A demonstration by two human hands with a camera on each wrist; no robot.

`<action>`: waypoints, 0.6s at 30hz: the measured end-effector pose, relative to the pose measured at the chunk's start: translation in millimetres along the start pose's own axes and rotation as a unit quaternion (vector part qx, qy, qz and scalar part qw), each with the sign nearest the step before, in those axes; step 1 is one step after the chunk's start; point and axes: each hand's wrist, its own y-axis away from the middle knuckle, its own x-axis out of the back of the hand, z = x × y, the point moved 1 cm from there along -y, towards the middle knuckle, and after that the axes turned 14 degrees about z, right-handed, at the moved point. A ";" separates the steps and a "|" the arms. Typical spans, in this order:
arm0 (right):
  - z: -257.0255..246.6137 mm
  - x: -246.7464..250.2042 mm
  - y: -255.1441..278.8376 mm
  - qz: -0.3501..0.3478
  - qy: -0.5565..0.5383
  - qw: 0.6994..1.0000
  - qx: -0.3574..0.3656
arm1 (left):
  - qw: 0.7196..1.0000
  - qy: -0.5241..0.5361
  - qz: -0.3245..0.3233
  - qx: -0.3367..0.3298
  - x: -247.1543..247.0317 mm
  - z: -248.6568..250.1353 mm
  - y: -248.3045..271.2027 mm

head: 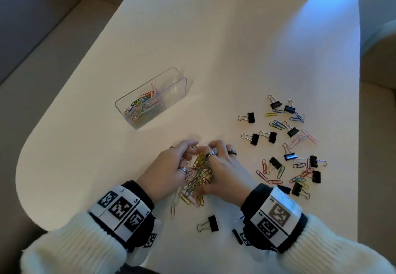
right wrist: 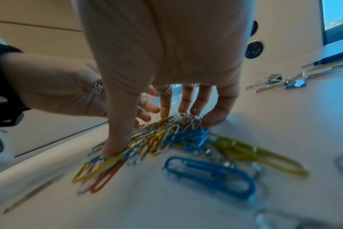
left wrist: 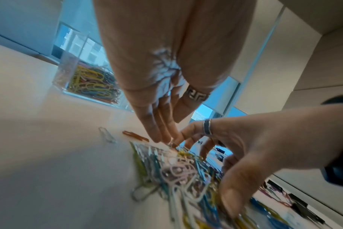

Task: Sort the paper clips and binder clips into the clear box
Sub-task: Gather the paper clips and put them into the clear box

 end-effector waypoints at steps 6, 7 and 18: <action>-6.0 -7.3 -6.9 0.018 -0.035 0.999 -0.018 | 0.988 0.033 0.148 -0.041 35.9 6.2 1.8; -6.6 -6.7 -8.4 0.023 -0.044 0.999 -0.020 | 0.983 0.024 0.175 -0.054 43.8 8.2 1.9; -5.4 -3.8 -29.1 0.024 -0.086 0.996 -0.018 | 0.948 -0.171 0.270 0.002 95.5 1.2 -42.0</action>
